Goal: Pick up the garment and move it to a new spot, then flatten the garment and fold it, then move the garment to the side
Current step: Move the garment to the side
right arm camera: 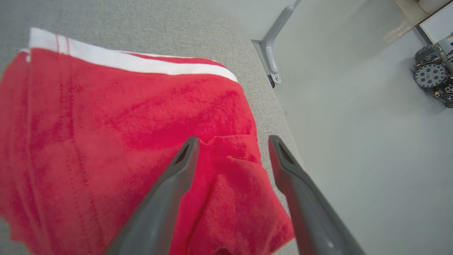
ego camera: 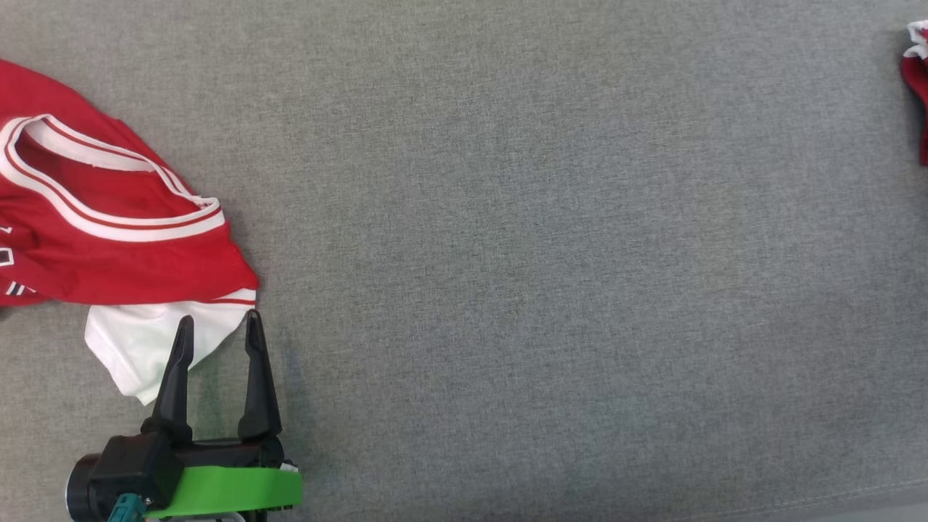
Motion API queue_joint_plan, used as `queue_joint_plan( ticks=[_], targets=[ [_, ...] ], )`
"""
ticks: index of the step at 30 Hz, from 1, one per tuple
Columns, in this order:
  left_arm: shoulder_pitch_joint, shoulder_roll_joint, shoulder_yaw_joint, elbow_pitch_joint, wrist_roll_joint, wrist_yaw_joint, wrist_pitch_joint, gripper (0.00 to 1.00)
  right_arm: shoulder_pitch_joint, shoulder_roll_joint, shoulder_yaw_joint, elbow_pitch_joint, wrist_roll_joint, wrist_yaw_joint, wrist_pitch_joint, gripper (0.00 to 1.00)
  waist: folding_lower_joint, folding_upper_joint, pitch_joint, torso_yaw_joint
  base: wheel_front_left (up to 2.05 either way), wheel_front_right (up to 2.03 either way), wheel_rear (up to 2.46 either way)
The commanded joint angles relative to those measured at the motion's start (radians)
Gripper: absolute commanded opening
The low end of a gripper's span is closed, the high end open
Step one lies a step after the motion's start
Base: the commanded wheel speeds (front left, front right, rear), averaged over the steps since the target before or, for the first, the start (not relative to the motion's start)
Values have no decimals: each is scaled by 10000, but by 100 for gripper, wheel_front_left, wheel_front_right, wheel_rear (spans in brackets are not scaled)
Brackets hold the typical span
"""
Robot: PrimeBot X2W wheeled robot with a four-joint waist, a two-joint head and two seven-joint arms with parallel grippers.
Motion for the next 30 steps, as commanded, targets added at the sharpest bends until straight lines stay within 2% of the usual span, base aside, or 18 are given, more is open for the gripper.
queue_joint_plan(
  ticks=[1,3,8,13,15,19,22,26,30],
  targets=[
    [18,10,53,52,-62,29,-5,100,205,194,40,-106,48,-11,-365,100,-1,0,-452,-185,0,0,0],
    [89,-7,83,125,-203,69,-6,100,501,-136,26,-212,-225,-17,-950,100,-1,0,-776,-298,0,0,0],
    [245,-24,311,417,-391,98,-5,100,1542,19,-487,-1034,-344,-13,-2269,100,-1,0,-1885,-504,0,0,0],
    [763,-39,487,634,-754,290,-5,100,3470,753,-1397,-2627,-544,-13,-2553,100,-1,0,-3276,-659,0,0,0],
    [1030,-39,506,730,-863,364,-5,100,4463,1253,-1892,-3745,-906,-13,-2553,100,-1,0,-3777,-715,0,0,0],
    [1433,-39,617,1005,-755,355,-6,100,6834,2745,-2934,-6447,-1583,-13,-2554,100,-1,0,-4408,-668,0,0,0],
    [1559,-36,774,1180,-955,288,-5,100,8410,3986,-3261,-8189,-2053,-13,-2555,100,-1,0,-4611,-589,0,0,0],
    [1558,-39,812,1461,-974,158,-5,100,9776,5151,-3334,-9298,-2582,-11,-2555,100,-1,0,-4686,-454,0,0,0],
    [1544,-34,759,1641,-937,173,-6,100,10485,5826,-3346,-9845,-3099,-11,-2555,100,-1,0,-4737,-316,0,0,0]
  ],
)
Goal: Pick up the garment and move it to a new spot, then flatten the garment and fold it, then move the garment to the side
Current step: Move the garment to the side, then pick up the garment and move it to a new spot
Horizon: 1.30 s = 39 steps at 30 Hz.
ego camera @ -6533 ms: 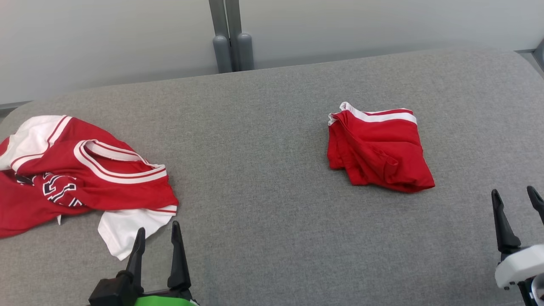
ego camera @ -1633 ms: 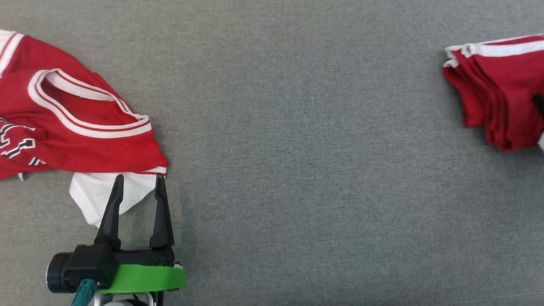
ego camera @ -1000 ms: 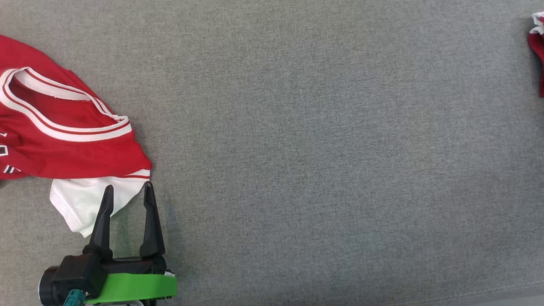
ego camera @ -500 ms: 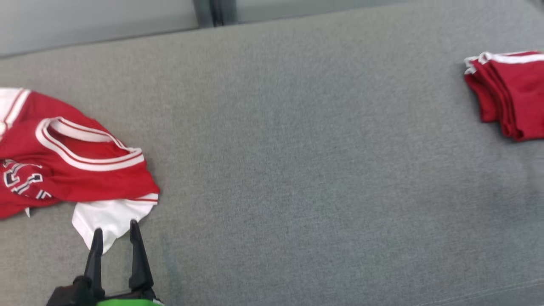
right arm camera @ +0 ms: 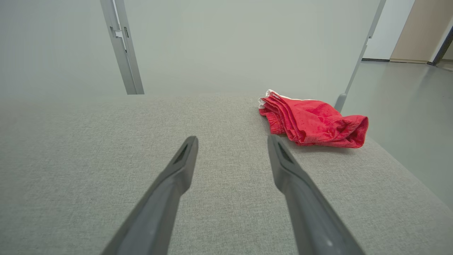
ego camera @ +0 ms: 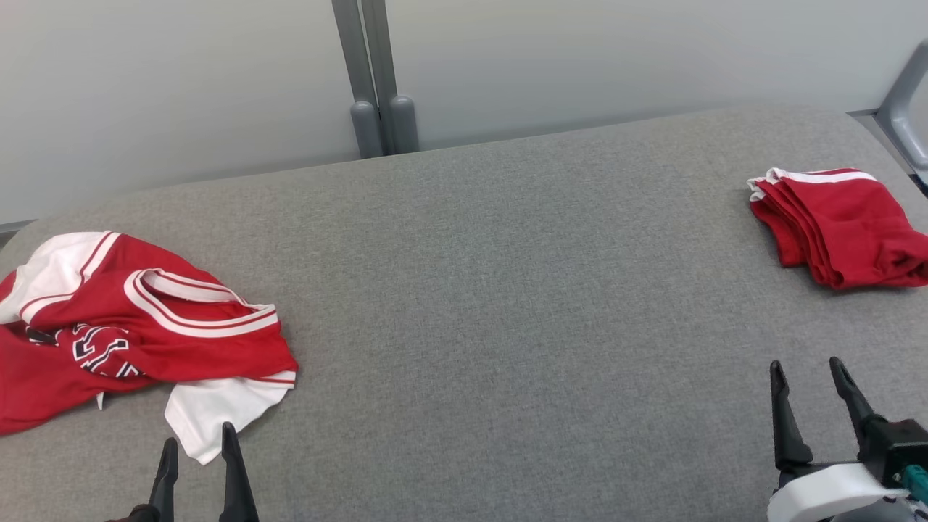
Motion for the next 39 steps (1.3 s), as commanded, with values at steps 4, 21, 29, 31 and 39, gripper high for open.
queue_joint_plan(
  ticks=[4,21,29,31,39],
  targets=[
    [127,25,-208,139,167,13,-3,100,448,291,323,-126,-233,-11,-25,100,1,0,-162,252,0,0,0],
    [-3,24,-194,108,400,-89,-3,100,399,609,476,-214,-521,-11,-26,100,1,0,-172,386,0,0,0],
    [-55,24,-267,107,373,-103,-3,100,473,590,406,-201,-550,-11,-26,100,1,0,-175,486,0,0,0],
    [-76,24,-254,99,412,-104,-3,100,469,590,384,-217,-563,-11,-26,100,1,0,-176,566,0,0,0],
    [-140,24,-201,107,544,-179,-3,100,600,632,257,-417,-491,-11,-26,100,1,0,-151,1603,0,0,0]
  ],
)
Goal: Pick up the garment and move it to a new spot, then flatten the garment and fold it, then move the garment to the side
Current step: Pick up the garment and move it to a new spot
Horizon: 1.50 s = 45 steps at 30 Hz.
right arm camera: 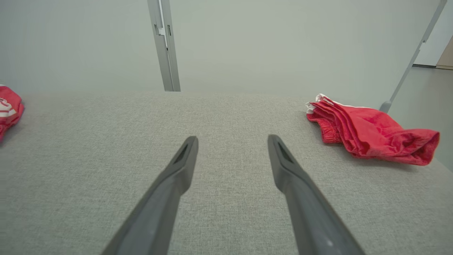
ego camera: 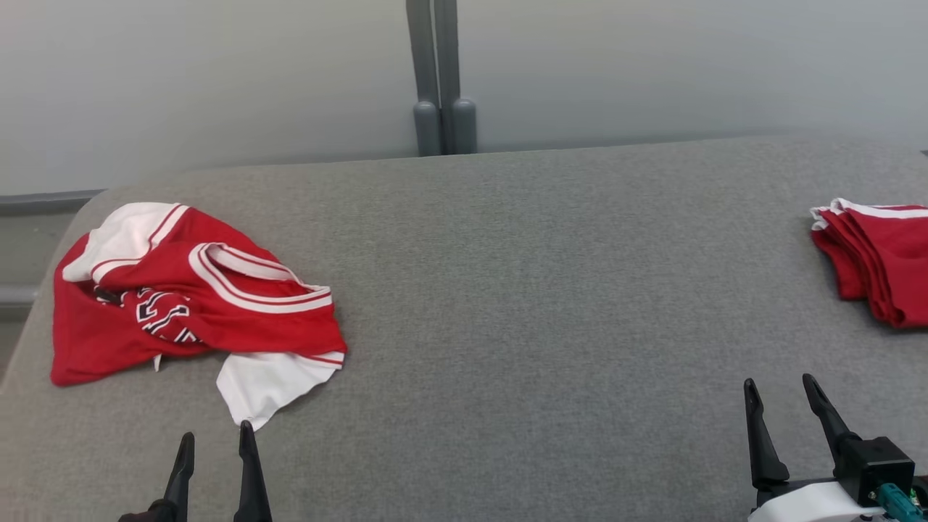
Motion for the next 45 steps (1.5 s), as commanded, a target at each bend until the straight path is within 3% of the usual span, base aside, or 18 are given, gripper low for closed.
queue_joint_plan(
  ticks=[1,9,17,26,32,39,45],
  targets=[
    [-84,24,32,-5,167,-18,-2,100,95,30,5,-64,20,-11,-26,100,0,0,22,724,0,0,0],
    [318,23,319,-4,119,22,-4,100,22,-114,312,-16,-6,-13,-26,100,0,0,0,2757,0,0,0],
    [688,23,640,-227,26,80,-2,100,30,-132,509,98,35,-11,-26,100,0,0,-174,3304,0,0,0],
    [-450,14,-42,88,-108,-281,2,100,-287,-267,651,25,117,-11,-27,100,0,0,496,2679,0,0,0],
    [-3364,66,-667,1224,-191,-363,1284,100,-855,-709,813,-202,136,-11,-27,100,0,0,1976,2254,0,0,0],
    [-6651,400,-495,3528,-732,-507,3207,100,-2159,-1136,1854,-241,118,-11,-27,100,0,0,3812,1233,0,0,0],
    [-8197,887,-225,5514,-893,-567,3522,100,-2862,-1115,2381,-212,273,-13,-27,100,0,0,4623,493,0,0,0]
  ],
)
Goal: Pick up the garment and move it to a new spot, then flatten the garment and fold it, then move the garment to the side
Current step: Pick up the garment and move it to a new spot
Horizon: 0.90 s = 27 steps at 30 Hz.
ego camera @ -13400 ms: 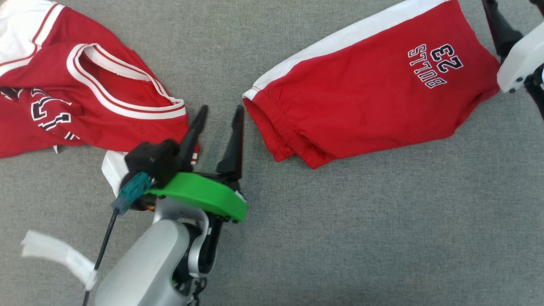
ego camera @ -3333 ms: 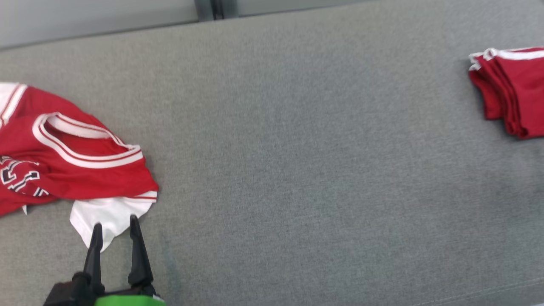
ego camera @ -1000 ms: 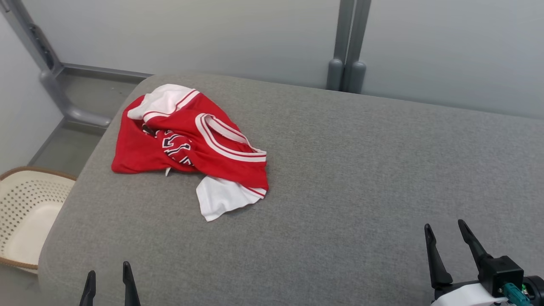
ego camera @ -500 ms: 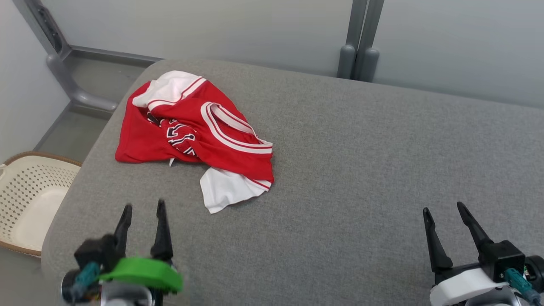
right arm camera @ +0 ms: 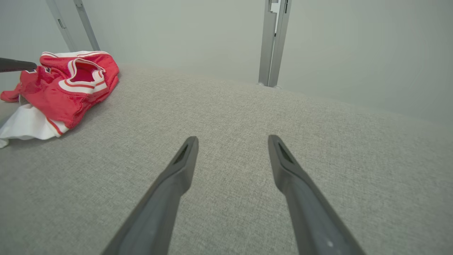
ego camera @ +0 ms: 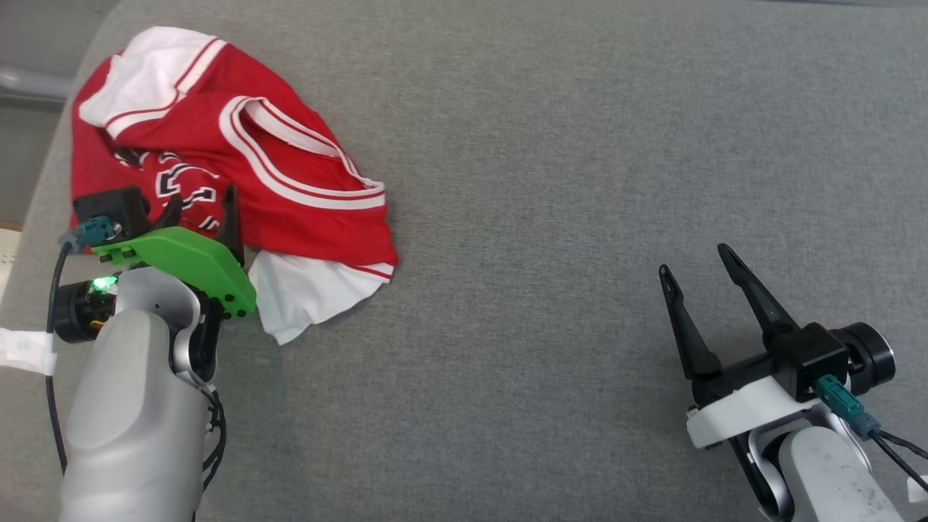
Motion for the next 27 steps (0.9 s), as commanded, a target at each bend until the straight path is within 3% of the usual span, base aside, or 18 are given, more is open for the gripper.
queue_joint_plan(
  ticks=[1,3,4,5,9,14,20,27],
  targets=[
    [-306,95,24,356,-68,-89,27,100,-176,-8,25,32,74,-12,-27,100,-1,0,1336,-1357,0,0,0],
    [-574,173,90,1023,-151,-86,104,100,-201,17,62,93,129,-12,-27,100,-1,0,1374,-1483,0,0,0],
    [-647,232,42,1365,-137,-136,158,18,-201,50,49,145,151,-13,-27,100,-1,0,1341,-1544,0,0,0],
    [-682,249,-2,1626,-161,-200,211,0,-197,77,39,172,161,-12,-27,100,-1,0,1308,-1582,0,0,0],
    [-608,314,-144,2276,-287,-473,40,0,-132,176,-40,254,238,-12,-27,100,-1,0,941,-1669,0,0,0],
    [-578,84,-578,1166,-106,-643,-1027,0,173,341,-103,391,302,-12,-27,100,-1,0,181,-1569,0,0,0],
    [222,-291,-1881,-2196,-108,-755,-642,0,535,599,-83,503,355,-12,-27,100,-1,0,-847,-1713,0,0,0],
    [1927,-398,-3422,-7058,-65,-561,1368,0,764,841,2,558,408,-12,-27,100,-1,0,-1538,-2714,0,0,0]
  ],
)
